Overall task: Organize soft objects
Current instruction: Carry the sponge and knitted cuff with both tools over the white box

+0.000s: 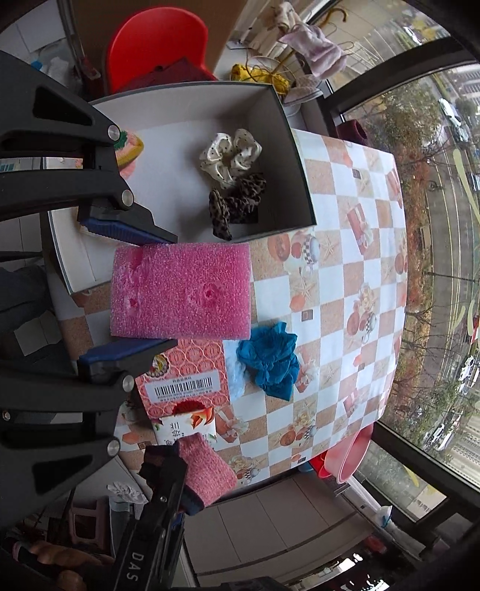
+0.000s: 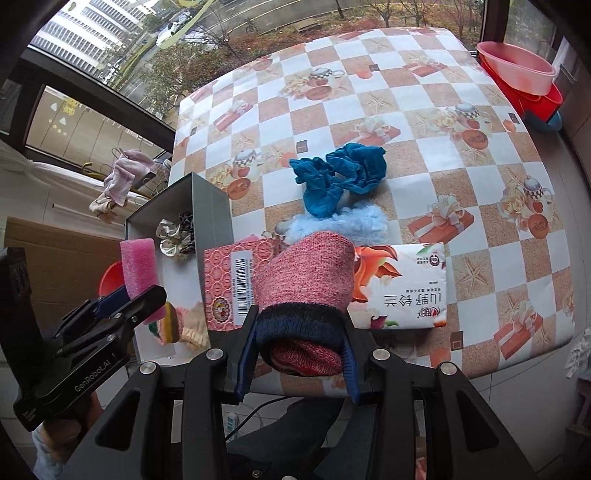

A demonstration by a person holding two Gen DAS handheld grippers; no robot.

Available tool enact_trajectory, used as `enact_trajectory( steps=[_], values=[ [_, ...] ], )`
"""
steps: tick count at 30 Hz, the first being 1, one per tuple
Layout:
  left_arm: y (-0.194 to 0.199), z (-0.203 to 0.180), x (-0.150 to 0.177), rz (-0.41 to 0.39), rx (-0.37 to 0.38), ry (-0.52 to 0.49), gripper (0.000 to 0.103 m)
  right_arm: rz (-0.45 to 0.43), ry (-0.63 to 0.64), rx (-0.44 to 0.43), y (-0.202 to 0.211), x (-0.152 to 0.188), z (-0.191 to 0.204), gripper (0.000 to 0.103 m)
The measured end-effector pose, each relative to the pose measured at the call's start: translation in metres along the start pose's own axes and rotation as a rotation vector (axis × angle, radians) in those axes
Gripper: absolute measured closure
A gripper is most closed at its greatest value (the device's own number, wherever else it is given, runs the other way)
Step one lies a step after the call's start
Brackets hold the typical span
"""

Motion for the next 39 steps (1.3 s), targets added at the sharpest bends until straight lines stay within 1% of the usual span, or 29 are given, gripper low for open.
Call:
enact_trajectory(
  steps=[11, 18, 26, 31, 39],
  values=[
    [0.01, 0.07, 0.022, -0.003, -0.083, 0.156, 0.053, 0.044, 0.146, -0.05, -0.018, 0.007, 0.068, 0.063],
    [0.014, 0.102, 0.034, 0.0, -0.125, 0.224, 0.053, 0.081, 0.249, -0.078, -0.032, 0.013, 0.107, 0.063],
    [0.014, 0.125, 0.044, 0.005, -0.155, 0.281, 0.053, 0.134, 0.346, -0.107, -0.053, 0.025, 0.147, 0.062],
    [0.014, 0.135, 0.047, 0.007, -0.169, 0.295, 0.053, 0.16, 0.398, -0.126, -0.063, 0.032, 0.167, 0.062],
    [0.009, 0.14, 0.047, 0.019, -0.181, 0.298, 0.053, 0.186, 0.418, -0.128, -0.071, 0.038, 0.175, 0.062]
  ],
)
Point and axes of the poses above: each gripper's, at about its wrist camera, not at the fingertips, and y roughly against the way its jaws point, z to its left, x to its underside, the point moved 10 cm from there along -y, roughly the way its jaws point, and after that the axes turned 15 degrees about -z, right-handed, at the moved point
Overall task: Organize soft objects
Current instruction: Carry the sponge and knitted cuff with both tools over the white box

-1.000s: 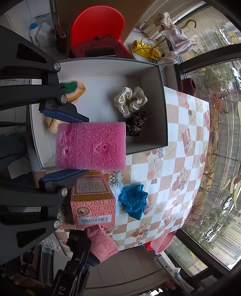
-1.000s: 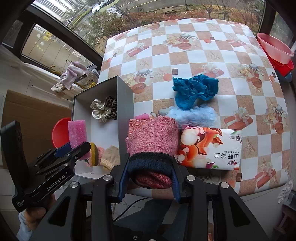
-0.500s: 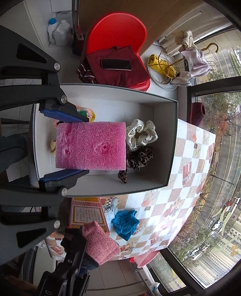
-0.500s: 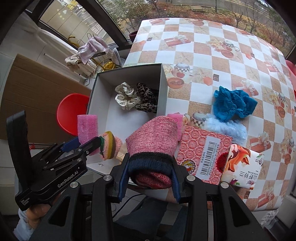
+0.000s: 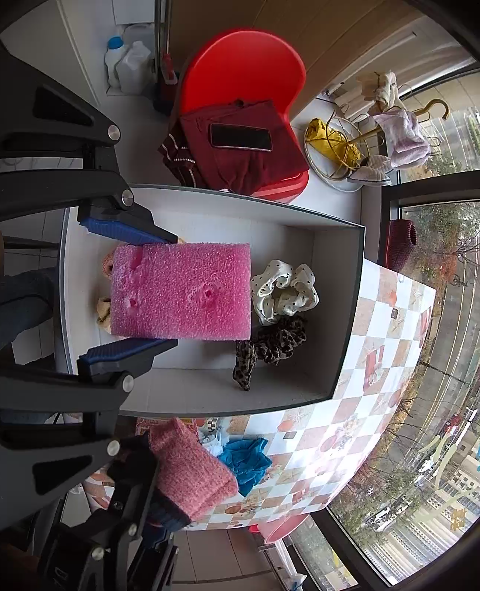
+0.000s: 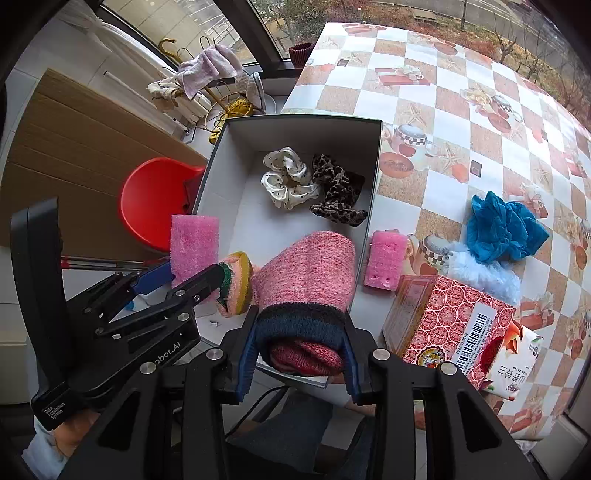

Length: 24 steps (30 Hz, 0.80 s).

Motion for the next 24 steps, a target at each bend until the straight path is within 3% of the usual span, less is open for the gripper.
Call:
enact_trajectory(
  steps=[24],
  values=[
    [-0.03, 0.007, -0.009, 0.029, -0.034, -0.059, 0.053, 0.057, 0.023, 0.025, -0.035, -0.008, 0.0, 0.062]
  ],
)
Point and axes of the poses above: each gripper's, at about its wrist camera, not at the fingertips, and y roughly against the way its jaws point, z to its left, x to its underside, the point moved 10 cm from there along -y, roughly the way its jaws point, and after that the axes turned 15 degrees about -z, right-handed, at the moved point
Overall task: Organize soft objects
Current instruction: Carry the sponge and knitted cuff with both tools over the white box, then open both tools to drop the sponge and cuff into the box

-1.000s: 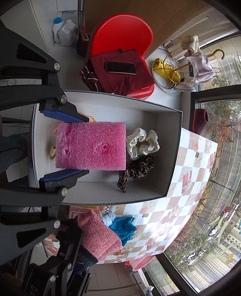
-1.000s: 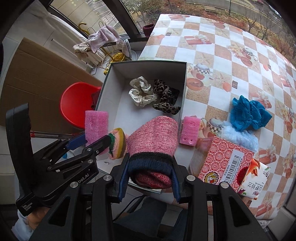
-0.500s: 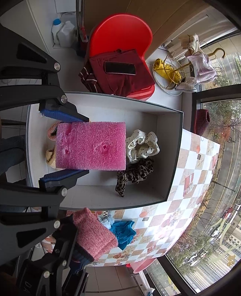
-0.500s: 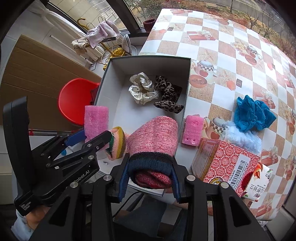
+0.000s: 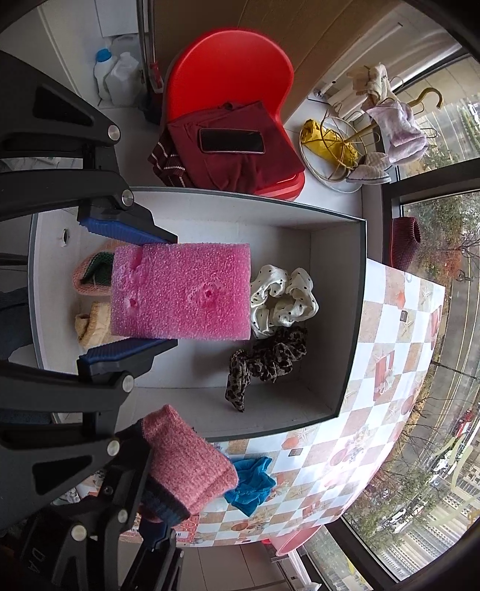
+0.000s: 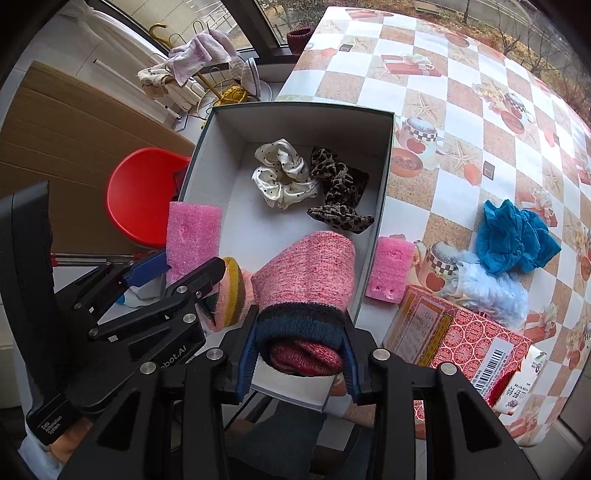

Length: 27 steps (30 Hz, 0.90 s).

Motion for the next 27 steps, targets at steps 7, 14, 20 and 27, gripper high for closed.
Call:
enact_trajectory(
  steps=[7, 14, 20, 27],
  values=[
    [-0.015, 0.006, -0.003, 0.011, -0.02, -0.011, 0.053, 0.025, 0.003, 0.022, -0.018, -0.003, -0.003, 0.062],
    [-0.03, 0.012, -0.004, 0.025, -0.041, -0.02, 0.053, 0.041, 0.0, 0.037, -0.033, -0.01, -0.005, 0.062],
    [-0.038, 0.013, -0.002, 0.037, -0.048, -0.033, 0.053, 0.052, -0.022, 0.038, -0.042, -0.013, -0.007, 0.062],
    [-0.038, 0.012, 0.001, 0.04, -0.04, -0.034, 0.053, 0.062, -0.024, 0.038, -0.046, -0.012, -0.008, 0.062]
  ],
)
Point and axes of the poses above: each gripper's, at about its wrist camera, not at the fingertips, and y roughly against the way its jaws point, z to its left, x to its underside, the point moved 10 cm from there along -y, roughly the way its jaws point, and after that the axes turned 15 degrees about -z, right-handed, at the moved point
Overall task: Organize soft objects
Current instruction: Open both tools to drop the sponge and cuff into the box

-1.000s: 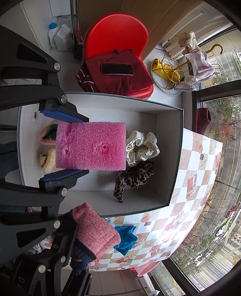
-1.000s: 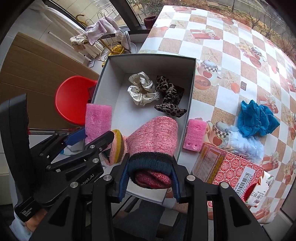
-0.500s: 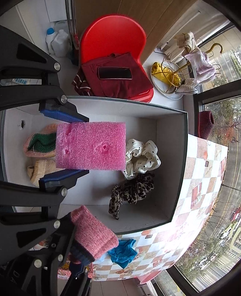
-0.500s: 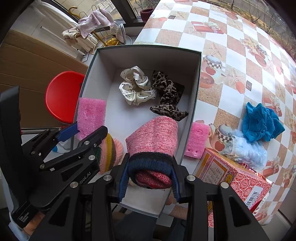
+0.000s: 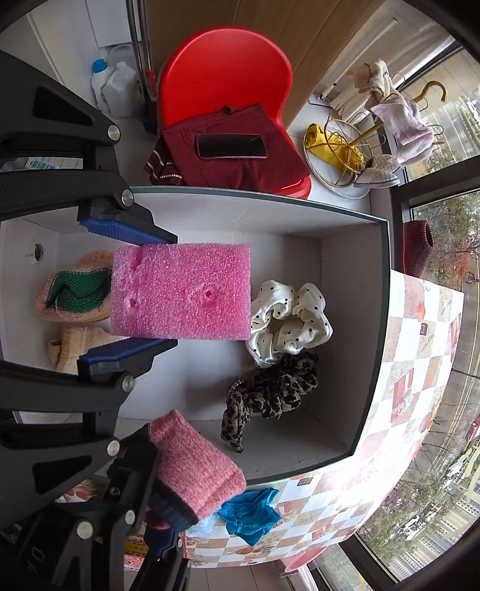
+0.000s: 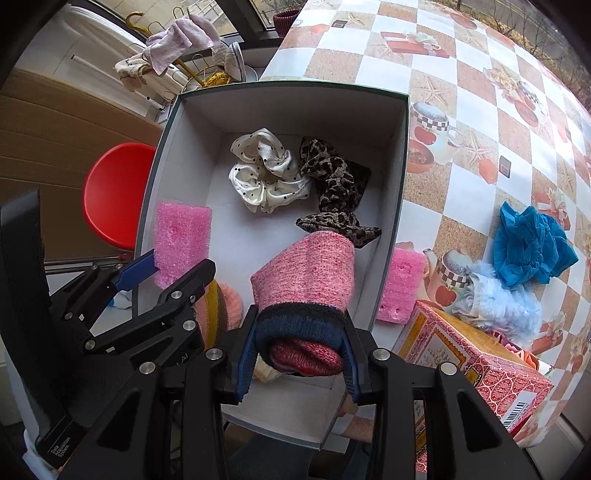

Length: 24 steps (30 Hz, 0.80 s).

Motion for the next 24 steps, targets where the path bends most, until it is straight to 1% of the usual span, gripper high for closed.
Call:
enact_trajectory(
  steps=[2, 4, 6, 7, 8, 9, 10, 11, 12, 13, 14, 15, 17, 19, 21, 22, 23, 24],
  values=[
    [0.002, -0.001, 0.0, -0.006, 0.007, -0.001, 0.053, 0.0, 0.002, -0.002, 0.0, 0.0, 0.001, 0.062],
    [0.004, -0.001, -0.001, -0.019, -0.002, -0.003, 0.052, 0.001, 0.001, -0.007, 0.0, 0.0, 0.001, 0.062],
    [0.005, 0.0, -0.001, -0.025, -0.011, -0.002, 0.048, 0.002, 0.002, -0.012, 0.0, 0.001, 0.002, 0.062],
    [0.005, 0.002, -0.001, -0.025, -0.019, 0.003, 0.043, 0.0, 0.003, -0.007, 0.0, 0.001, 0.001, 0.058],
    [0.005, 0.004, 0.0, -0.023, -0.027, 0.009, 0.035, -0.005, 0.008, 0.004, 0.001, 0.0, 0.0, 0.054],
    [0.005, 0.007, 0.0, -0.018, -0.038, 0.018, 0.03, -0.01, 0.013, 0.011, 0.003, 0.0, -0.002, 0.051],
    [0.005, 0.01, 0.0, -0.017, -0.043, 0.03, 0.024, -0.016, 0.016, 0.018, 0.004, -0.001, -0.003, 0.043],
    [0.006, 0.01, 0.0, -0.019, -0.025, 0.048, 0.024, -0.023, 0.014, 0.024, 0.006, -0.002, -0.006, 0.032],
    [0.006, 0.011, 0.0, -0.018, -0.013, 0.065, 0.023, -0.031, 0.008, 0.025, 0.008, -0.003, -0.008, 0.027],
    [0.007, 0.011, -0.001, -0.019, -0.007, 0.075, 0.022, -0.038, -0.001, 0.019, 0.01, -0.004, -0.009, 0.019],
    [0.008, 0.011, -0.001, -0.022, -0.007, 0.078, 0.02, -0.042, -0.011, 0.01, 0.012, -0.005, -0.01, 0.014],
    [0.009, 0.011, -0.001, -0.024, -0.011, 0.078, 0.02, -0.048, -0.018, 0.007, 0.014, -0.006, -0.011, 0.012],
    [0.01, 0.009, -0.002, -0.027, -0.007, 0.088, 0.014, -0.062, -0.016, 0.011, 0.019, -0.009, -0.013, 0.002],
    [0.013, 0.008, -0.003, -0.029, 0.007, 0.11, 0.011, -0.086, 0.001, 0.039, 0.024, -0.013, -0.016, 0.001],
    [0.017, 0.007, -0.007, -0.043, 0.011, 0.115, 0.009, -0.107, -0.004, 0.029, 0.03, -0.017, -0.017, 0.001],
    [0.018, 0.007, -0.009, -0.048, 0.004, 0.113, 0.003, -0.114, -0.01, 0.026, 0.032, -0.018, -0.018, 0.001],
    [0.02, 0.008, -0.01, -0.054, 0.002, 0.115, 0.0, -0.121, -0.011, 0.031, 0.035, -0.02, -0.019, 0.001],
    [0.02, 0.006, -0.011, -0.055, 0.011, 0.12, 0.0, -0.129, -0.008, 0.045, 0.037, -0.022, -0.021, 0.001]
  ],
)
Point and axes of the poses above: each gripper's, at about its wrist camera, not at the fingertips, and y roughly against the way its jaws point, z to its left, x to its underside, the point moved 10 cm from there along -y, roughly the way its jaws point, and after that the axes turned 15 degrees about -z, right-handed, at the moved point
